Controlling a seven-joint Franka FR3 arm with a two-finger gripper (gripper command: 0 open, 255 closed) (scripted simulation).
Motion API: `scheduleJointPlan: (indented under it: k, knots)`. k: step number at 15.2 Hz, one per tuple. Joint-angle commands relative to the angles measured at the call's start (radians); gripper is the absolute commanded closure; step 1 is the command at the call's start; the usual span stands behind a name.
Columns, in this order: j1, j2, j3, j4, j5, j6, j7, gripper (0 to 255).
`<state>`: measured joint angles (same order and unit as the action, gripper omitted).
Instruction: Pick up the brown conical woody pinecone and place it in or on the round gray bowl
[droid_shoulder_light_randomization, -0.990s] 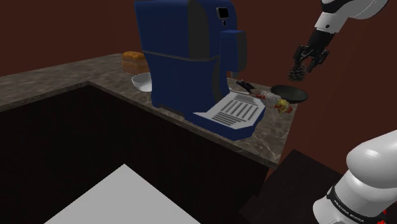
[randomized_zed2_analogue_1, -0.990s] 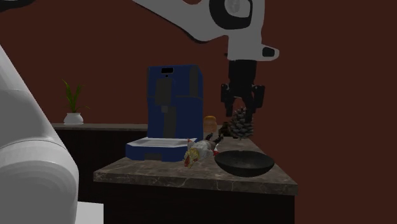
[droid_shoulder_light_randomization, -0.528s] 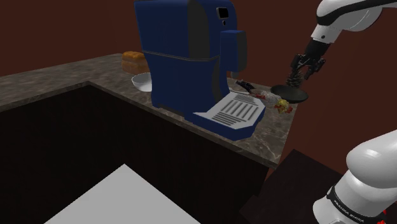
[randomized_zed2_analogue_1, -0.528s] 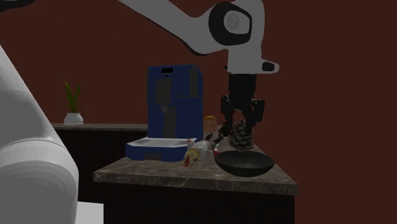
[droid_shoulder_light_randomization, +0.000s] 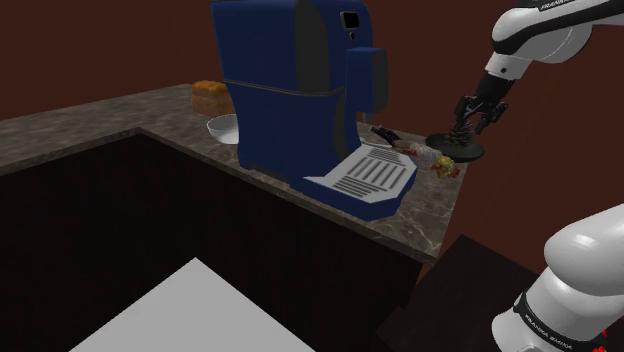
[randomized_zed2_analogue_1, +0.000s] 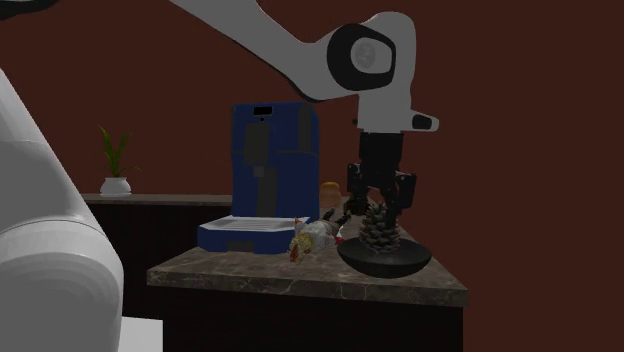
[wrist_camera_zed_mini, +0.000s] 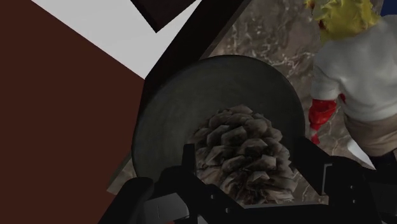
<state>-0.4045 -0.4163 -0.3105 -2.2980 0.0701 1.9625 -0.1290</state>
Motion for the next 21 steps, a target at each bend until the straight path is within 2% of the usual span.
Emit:
scheduleJointPlan:
  k: [1,4,5,10,14,21]
  knots:
    - [0.000,0.000,0.000,-0.001,0.000,0.001,0.000,255]
    - [0.000,0.000,0.000,-0.001,0.000,0.001,0.000,255]
    - [0.000,0.000,0.000,-0.001,0.000,0.001,0.000,0]
    - [0.000,0.000,0.000,-0.001,0.000,0.002,0.000,0]
    - [-0.006,-0.019,-0.002,0.110,-0.009,-0.128,0.005,0]
    - [-0.006,-0.019,-0.002,0.110,-0.009,-0.128,0.005,0]
